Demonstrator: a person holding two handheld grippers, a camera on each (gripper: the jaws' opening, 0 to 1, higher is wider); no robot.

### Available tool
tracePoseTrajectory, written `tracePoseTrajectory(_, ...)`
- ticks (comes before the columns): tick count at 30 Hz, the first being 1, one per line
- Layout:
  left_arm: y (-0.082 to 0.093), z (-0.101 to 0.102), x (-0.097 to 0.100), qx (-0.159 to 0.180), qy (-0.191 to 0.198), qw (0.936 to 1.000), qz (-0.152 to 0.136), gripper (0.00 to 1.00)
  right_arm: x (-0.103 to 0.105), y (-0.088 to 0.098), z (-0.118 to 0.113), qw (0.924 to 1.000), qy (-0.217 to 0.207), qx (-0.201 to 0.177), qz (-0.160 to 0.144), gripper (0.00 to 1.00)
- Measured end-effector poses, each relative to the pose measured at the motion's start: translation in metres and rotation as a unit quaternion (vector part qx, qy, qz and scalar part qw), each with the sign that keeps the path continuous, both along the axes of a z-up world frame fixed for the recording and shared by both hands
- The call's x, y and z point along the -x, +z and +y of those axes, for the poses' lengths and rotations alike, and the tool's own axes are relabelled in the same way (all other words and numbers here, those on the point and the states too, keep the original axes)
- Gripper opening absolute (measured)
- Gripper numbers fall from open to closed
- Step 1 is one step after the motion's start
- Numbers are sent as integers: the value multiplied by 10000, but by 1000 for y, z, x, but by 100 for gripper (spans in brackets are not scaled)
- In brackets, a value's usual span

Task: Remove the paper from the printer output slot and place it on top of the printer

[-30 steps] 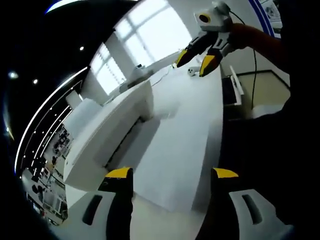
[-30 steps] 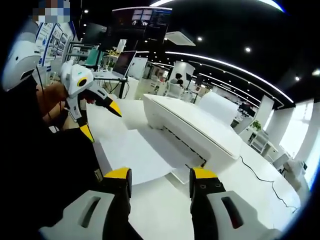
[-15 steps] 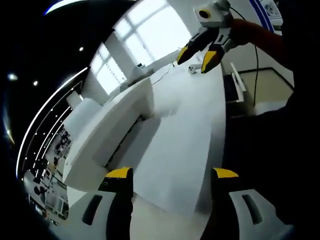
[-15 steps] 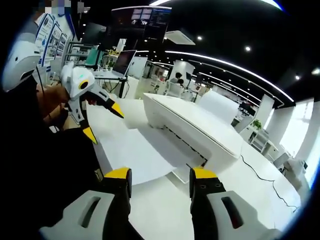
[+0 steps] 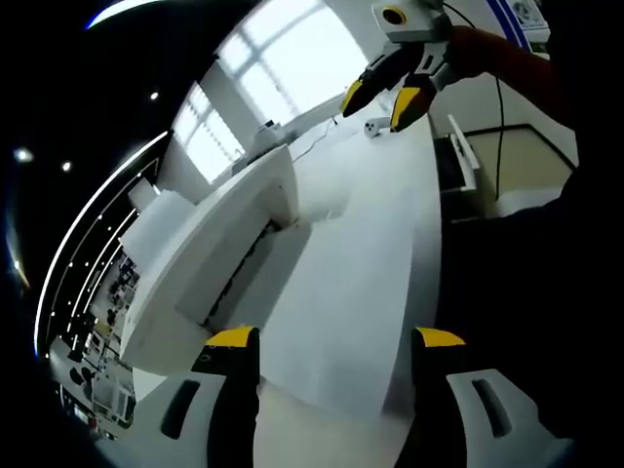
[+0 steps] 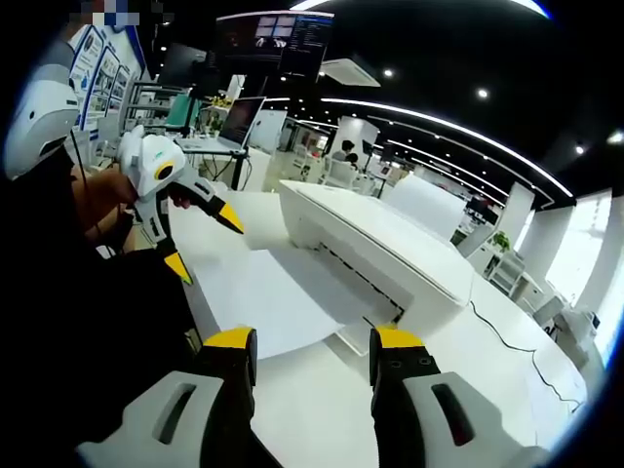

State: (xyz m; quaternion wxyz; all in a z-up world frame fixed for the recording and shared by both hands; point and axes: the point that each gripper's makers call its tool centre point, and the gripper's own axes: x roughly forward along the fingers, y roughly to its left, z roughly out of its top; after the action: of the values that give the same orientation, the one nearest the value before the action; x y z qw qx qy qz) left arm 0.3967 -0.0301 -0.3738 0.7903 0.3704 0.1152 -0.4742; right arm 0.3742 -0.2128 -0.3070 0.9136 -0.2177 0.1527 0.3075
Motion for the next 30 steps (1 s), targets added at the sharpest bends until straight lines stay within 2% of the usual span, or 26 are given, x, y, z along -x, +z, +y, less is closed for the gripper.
tracePoseTrajectory(6, 4, -2, -2, 96, 41, 9999, -110, 65, 0, 0, -2, 10000, -17, -8, -1, 42)
tracePoseTrajectory(11, -1, -5, 0, 3, -17, 9999, -105, 65, 1, 1, -2, 10000, -13, -9, -17, 42)
tracePoseTrajectory(26, 4, 5, -5, -233, -27, 9994, -239, 65, 1, 2, -1, 10000, -9, -2, -35, 42)
tracePoseTrajectory(28, -12, -9, -1, -262, -12, 9993, -275, 65, 1, 2, -1, 10000, -8, -13, -37, 41)
tracePoseTrajectory(30, -16, -13, 1, -286, 1, 9992, -290, 65, 1, 2, -1, 10000, -16, -11, -32, 41)
